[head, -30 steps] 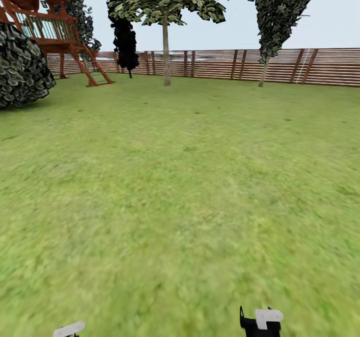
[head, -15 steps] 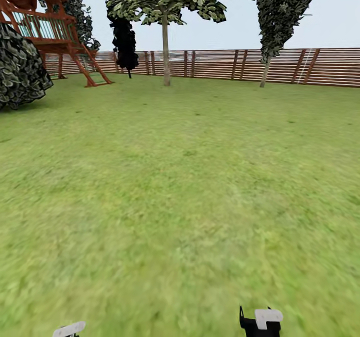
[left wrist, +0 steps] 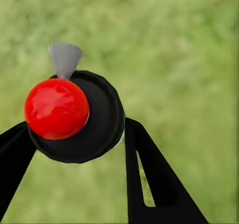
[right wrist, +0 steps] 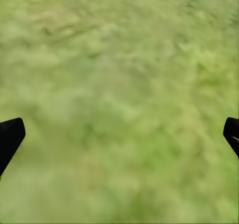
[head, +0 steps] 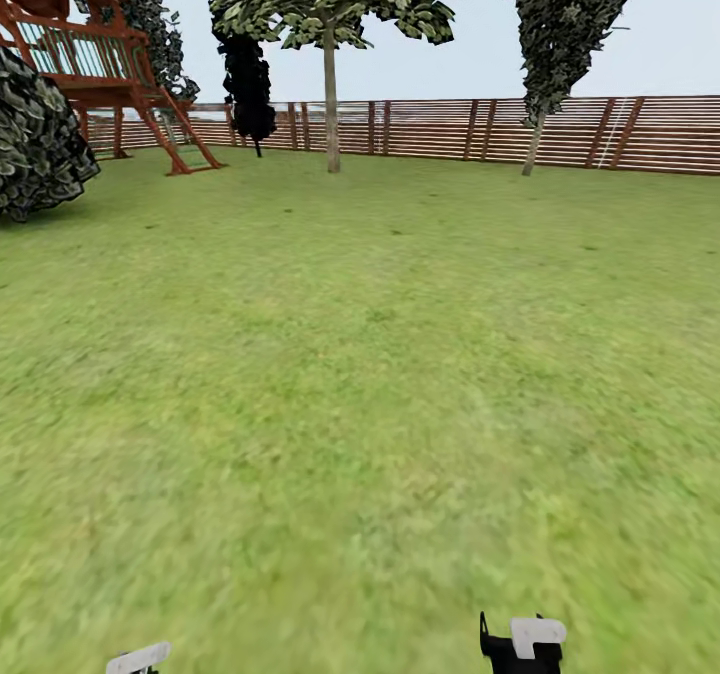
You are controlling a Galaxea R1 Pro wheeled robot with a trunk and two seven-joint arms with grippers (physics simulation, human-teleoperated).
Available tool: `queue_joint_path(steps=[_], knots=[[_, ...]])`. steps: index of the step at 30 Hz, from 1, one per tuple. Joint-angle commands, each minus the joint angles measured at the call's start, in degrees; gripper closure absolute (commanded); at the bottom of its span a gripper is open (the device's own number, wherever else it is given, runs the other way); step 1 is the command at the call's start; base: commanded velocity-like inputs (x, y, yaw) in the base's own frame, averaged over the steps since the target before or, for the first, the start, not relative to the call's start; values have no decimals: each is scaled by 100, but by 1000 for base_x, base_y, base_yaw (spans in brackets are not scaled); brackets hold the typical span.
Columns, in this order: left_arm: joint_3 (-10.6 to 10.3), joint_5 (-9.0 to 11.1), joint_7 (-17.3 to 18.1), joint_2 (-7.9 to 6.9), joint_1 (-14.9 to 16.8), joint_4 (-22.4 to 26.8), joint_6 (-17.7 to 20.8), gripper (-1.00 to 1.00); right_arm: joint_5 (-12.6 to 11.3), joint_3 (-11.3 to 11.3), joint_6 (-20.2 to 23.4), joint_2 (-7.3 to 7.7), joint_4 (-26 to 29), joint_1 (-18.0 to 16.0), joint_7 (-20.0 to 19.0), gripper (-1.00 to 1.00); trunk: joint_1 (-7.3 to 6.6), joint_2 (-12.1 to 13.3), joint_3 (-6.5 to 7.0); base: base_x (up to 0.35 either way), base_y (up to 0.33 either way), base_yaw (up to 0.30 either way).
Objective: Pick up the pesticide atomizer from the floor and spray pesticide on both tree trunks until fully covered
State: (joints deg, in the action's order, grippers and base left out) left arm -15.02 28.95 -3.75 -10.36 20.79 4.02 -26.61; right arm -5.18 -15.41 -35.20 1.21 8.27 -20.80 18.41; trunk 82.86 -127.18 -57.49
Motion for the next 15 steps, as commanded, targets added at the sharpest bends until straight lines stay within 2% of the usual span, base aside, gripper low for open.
queue_joint_path(steps=[1,15], knots=[[-47,14,-38,-1,-1,3,-11,100,-54,-50,-17,2,-1,-3,14,-100,3,-2,-5,338,0,0],[-45,14,-38,-1,2,3,-3,100,-53,-50,-14,2,-1,-3,31,-100,3,-2,-5,338,0,0]])
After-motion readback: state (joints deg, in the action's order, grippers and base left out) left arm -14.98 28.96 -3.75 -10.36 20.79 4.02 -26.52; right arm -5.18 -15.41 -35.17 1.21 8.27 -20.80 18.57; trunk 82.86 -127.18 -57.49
